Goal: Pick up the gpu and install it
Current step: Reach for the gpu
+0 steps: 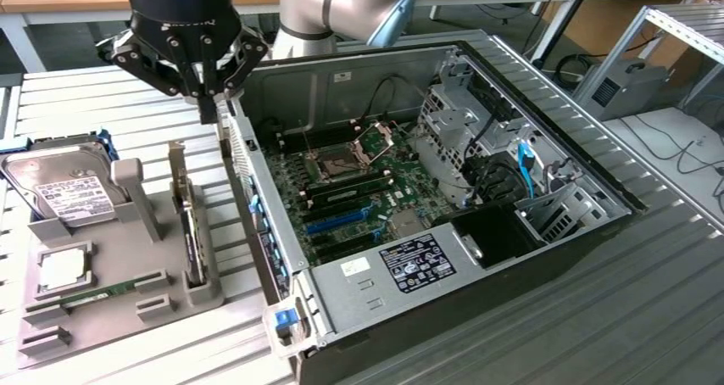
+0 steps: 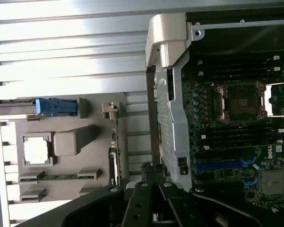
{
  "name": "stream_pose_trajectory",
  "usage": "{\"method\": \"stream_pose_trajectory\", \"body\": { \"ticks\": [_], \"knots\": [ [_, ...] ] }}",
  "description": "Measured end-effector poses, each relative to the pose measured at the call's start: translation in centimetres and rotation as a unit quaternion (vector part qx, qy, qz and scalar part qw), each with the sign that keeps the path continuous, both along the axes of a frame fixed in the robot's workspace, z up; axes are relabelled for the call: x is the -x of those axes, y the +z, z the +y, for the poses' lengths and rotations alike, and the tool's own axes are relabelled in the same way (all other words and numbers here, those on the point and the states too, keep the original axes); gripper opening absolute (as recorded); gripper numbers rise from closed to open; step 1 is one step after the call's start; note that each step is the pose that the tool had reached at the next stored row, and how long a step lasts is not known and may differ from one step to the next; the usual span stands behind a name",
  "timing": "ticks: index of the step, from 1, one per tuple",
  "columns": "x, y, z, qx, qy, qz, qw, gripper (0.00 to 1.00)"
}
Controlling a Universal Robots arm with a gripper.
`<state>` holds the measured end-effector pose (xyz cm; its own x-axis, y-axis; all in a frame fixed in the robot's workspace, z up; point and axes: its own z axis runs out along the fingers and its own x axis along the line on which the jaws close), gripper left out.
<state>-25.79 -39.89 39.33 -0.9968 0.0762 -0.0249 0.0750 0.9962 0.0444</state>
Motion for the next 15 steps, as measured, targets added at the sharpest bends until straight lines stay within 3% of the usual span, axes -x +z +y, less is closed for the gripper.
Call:
{"method": "stream_pose_trajectory", "body": {
  "ticks": [15],
  "knots": [
    [1.4, 0.00, 0.00, 0.0000, 0.000, 0.0000, 1.0000, 0.11]
  ]
}}
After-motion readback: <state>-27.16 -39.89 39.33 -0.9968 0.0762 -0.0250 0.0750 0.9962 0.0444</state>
